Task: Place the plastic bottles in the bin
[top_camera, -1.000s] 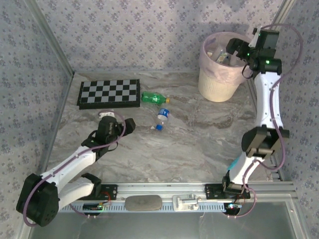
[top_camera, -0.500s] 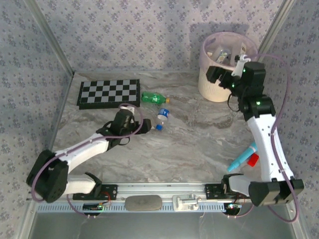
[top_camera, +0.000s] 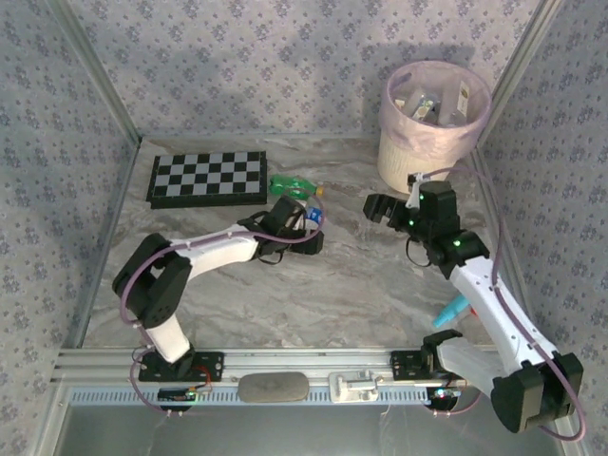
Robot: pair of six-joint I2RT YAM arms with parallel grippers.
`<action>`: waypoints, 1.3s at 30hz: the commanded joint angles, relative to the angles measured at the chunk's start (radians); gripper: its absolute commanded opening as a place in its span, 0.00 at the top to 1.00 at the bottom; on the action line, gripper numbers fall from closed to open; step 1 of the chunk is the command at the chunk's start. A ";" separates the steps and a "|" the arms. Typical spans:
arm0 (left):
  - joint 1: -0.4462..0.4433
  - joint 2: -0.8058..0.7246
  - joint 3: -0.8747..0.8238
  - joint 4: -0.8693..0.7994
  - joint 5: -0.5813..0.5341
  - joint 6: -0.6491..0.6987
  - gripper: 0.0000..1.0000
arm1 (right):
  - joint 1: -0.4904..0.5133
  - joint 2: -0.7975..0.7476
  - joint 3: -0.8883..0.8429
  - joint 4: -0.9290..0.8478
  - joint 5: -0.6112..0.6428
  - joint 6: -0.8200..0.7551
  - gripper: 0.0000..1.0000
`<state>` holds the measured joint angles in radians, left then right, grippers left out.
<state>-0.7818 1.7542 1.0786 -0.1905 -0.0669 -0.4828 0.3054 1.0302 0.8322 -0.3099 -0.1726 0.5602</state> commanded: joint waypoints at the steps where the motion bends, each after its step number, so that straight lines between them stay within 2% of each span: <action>1: -0.004 0.039 0.050 -0.038 -0.025 0.023 0.14 | 0.028 0.031 -0.007 0.074 -0.026 0.059 0.00; 6: -0.005 0.097 0.090 -0.036 -0.011 0.029 0.32 | 0.065 0.072 0.005 0.070 -0.012 0.050 0.00; 13: -0.008 0.147 0.104 -0.042 -0.011 0.042 0.50 | 0.070 0.069 0.005 0.072 0.004 0.047 0.00; 22: -0.008 0.122 0.077 -0.009 -0.007 0.052 0.78 | 0.071 0.080 -0.006 0.089 0.003 0.056 0.00; 29: -0.009 -0.007 -0.015 0.096 0.046 0.063 0.79 | 0.069 0.117 -0.002 0.129 -0.052 0.103 0.00; 39: -0.012 -0.261 -0.201 0.336 0.191 0.055 0.79 | 0.087 0.225 0.024 0.313 -0.239 0.186 0.00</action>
<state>-0.7860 1.5414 0.9043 0.0349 0.0540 -0.4335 0.3794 1.2293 0.8272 -0.0864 -0.3279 0.7021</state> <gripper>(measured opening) 0.277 0.999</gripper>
